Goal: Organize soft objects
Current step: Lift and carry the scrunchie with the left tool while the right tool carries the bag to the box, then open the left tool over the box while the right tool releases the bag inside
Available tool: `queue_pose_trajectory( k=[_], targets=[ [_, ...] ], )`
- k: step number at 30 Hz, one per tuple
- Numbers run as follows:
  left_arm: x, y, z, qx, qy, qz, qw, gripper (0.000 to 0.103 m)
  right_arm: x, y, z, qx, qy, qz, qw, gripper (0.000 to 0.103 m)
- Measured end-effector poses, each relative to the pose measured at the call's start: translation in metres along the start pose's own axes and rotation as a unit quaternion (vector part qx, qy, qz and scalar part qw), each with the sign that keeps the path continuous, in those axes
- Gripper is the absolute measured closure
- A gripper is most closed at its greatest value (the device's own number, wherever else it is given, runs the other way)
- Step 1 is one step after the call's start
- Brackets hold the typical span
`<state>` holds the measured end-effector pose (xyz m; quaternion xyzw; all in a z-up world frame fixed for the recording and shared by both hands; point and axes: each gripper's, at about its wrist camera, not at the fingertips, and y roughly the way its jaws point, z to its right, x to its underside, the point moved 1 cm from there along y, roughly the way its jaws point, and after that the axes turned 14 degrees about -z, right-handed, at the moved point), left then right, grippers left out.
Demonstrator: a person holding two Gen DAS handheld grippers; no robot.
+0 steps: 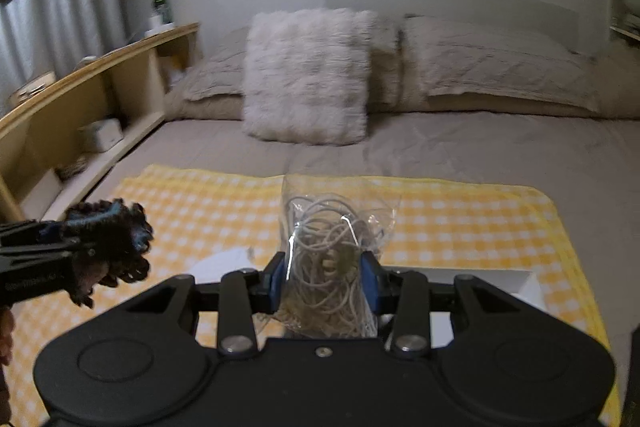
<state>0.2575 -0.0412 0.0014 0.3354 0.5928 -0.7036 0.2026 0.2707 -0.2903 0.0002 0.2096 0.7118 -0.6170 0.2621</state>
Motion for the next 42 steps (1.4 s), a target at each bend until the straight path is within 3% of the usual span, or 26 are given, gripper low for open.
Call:
queue_pose_trajectory(
  k=[9,19,25,31,36,42],
  targets=[
    [-0.022,0.039,0.056,0.079,0.001,0.000,0.9968,0.051,0.005,0.011,0.063,0.061,0.027,-0.013,0.998,0.063],
    [-0.005,0.105,0.127,0.152,0.018,-0.065,0.9861,0.050,0.012,0.039,0.128,0.106,0.081,-0.028,0.991,0.063],
    [0.010,0.146,0.155,0.181,0.024,-0.106,0.9775,0.050,0.017,0.067,0.145,0.119,0.067,-0.051,0.989,0.063],
    [0.029,0.181,0.168,0.205,0.027,-0.149,0.9668,0.050,0.018,0.095,0.150,0.117,0.045,-0.081,0.989,0.063],
    [0.035,0.200,0.170,0.207,0.033,-0.162,0.9644,0.049,0.021,0.119,0.149,0.126,0.009,-0.111,0.986,0.063],
    [0.034,0.219,0.168,0.229,0.005,-0.179,0.9569,0.048,0.029,0.141,0.157,0.133,0.011,-0.162,0.978,0.060]
  ],
)
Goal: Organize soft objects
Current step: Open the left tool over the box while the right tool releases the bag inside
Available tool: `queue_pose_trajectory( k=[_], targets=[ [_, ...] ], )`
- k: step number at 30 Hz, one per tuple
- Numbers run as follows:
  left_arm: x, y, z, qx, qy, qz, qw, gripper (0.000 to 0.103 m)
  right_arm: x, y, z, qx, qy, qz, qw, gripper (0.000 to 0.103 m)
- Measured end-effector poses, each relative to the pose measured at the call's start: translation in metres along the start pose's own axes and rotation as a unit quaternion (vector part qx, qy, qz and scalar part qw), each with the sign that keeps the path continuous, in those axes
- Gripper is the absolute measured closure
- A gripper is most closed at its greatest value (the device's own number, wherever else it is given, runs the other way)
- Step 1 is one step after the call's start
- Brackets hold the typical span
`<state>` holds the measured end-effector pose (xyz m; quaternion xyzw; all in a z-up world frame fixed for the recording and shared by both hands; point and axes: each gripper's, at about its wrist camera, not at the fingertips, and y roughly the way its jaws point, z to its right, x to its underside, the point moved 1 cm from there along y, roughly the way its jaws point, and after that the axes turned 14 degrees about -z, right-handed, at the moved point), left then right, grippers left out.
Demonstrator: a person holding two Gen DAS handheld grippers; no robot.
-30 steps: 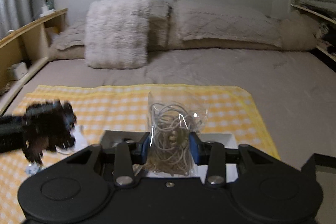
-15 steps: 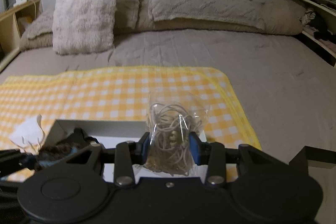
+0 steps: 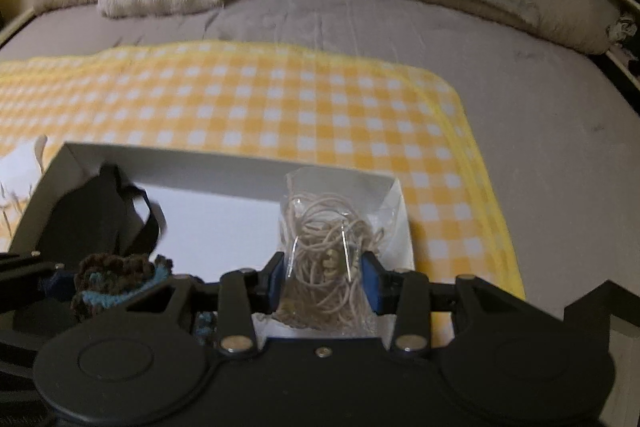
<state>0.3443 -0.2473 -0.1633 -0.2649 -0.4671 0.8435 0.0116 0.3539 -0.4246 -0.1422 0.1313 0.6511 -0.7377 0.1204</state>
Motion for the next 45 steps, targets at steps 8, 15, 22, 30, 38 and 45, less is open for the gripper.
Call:
queue_pose_trajectory(
  k=[8,15,22,30,38,45],
  targets=[
    [0.011,0.032,0.008,-0.013,0.032,-0.059,0.9977,0.045,0.003,-0.010,0.016,-0.032,0.067,-0.001,0.997,0.053],
    [0.010,0.024,0.010,-0.012,0.031,-0.040,0.9987,0.020,0.007,-0.016,0.013,-0.026,0.055,-0.003,0.998,0.054],
    [0.007,0.008,0.019,-0.020,0.030,-0.027,0.9990,0.008,0.015,-0.031,0.019,-0.033,0.068,-0.001,0.997,0.053],
    [0.011,-0.014,0.027,-0.047,0.018,-0.018,0.9986,0.002,0.028,-0.055,0.025,-0.035,0.081,0.017,0.996,0.052],
    [0.020,-0.043,0.032,-0.061,0.005,-0.001,0.9981,0.000,0.046,-0.085,0.027,-0.043,0.088,0.048,0.994,0.046],
    [0.030,-0.064,0.037,-0.070,0.009,0.006,0.9975,0.000,0.064,-0.111,0.025,-0.043,0.087,0.067,0.993,0.037]
  ],
)
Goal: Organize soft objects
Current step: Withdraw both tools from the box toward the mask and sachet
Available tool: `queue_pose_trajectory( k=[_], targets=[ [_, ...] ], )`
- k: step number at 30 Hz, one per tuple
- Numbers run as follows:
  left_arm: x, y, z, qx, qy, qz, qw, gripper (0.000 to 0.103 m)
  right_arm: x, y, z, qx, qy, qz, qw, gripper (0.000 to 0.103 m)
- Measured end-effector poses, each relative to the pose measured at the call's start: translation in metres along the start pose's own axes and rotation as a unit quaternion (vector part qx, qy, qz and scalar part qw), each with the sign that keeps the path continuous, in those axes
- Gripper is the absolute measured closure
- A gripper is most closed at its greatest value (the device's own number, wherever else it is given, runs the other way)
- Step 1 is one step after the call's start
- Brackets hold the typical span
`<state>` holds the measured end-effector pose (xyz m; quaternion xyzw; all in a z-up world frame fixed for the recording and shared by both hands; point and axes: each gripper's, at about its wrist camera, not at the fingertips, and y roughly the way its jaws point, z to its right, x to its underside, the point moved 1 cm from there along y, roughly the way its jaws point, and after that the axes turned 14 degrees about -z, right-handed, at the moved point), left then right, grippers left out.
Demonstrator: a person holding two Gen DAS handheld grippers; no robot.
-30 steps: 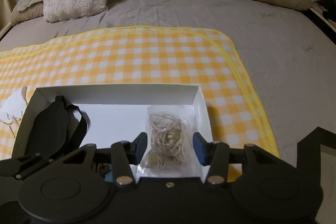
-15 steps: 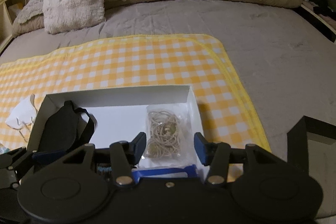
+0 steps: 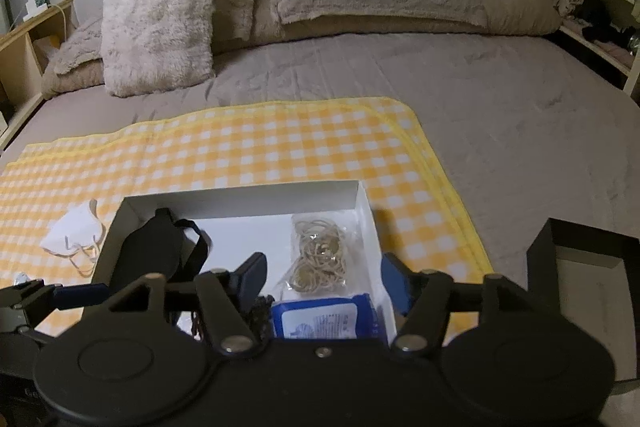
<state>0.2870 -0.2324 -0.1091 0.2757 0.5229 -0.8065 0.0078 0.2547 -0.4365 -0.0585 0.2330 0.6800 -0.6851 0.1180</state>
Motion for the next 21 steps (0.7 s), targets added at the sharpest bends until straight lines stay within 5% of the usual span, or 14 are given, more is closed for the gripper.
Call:
queue_pose_trajectory(
  k=[11,21],
  targets=[
    [0.016,-0.030,-0.007,-0.025,-0.003,0.014,0.9996,0.000,0.024,-0.025,0.004,0.007,0.003,0.022,1.000,0.001],
    [0.025,-0.055,-0.026,-0.054,-0.025,0.030,0.9978,0.000,0.041,-0.035,0.007,0.017,-0.004,0.040,0.999,0.000]
  ],
)
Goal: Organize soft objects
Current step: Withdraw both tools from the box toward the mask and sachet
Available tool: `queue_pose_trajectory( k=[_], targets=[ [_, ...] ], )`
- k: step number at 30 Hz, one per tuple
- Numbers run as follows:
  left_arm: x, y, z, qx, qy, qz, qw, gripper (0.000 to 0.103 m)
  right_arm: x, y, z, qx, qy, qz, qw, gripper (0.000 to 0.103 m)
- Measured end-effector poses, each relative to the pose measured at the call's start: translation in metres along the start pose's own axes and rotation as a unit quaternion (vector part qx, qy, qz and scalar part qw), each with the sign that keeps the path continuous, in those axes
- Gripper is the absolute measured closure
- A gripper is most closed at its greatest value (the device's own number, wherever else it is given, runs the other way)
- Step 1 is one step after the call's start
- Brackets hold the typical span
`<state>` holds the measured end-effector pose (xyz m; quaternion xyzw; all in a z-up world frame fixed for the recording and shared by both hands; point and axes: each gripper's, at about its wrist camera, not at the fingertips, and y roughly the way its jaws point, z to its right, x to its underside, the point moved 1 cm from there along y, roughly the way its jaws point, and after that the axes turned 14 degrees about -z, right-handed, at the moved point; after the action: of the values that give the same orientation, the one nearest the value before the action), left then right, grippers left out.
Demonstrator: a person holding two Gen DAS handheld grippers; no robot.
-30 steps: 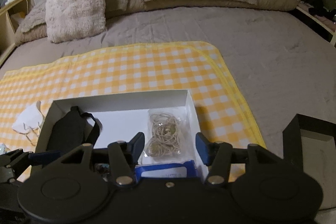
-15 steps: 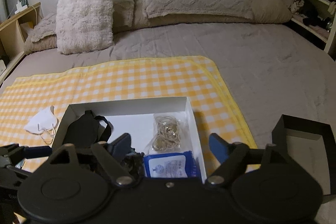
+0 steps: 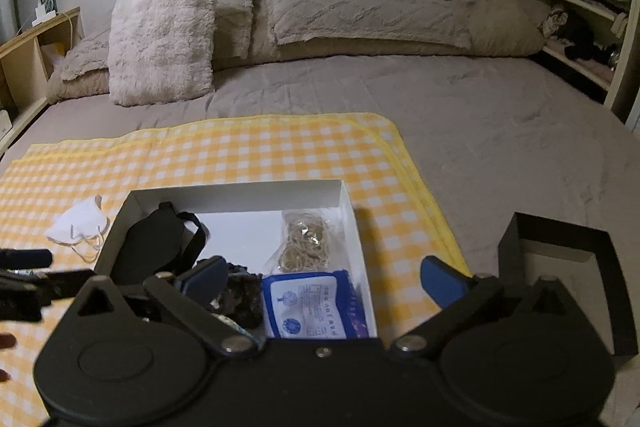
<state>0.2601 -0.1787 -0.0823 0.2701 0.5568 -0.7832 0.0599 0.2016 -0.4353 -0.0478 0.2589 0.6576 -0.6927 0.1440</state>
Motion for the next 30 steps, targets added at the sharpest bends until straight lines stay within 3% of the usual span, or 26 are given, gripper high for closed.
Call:
queue_pose_trajectory(
  k=[10,30],
  targets=[
    [-0.001,-0.025,-0.029,-0.028,-0.018,0.027,0.9991,0.000,0.000,-0.004,-0.018,-0.005,-0.006,0.012,1.000,0.000],
    [0.010,-0.073,-0.126,-0.104,-0.076,0.055,0.9901,0.000,-0.020,0.013,-0.117,-0.043,-0.064,0.016,0.997,0.000]
  ],
)
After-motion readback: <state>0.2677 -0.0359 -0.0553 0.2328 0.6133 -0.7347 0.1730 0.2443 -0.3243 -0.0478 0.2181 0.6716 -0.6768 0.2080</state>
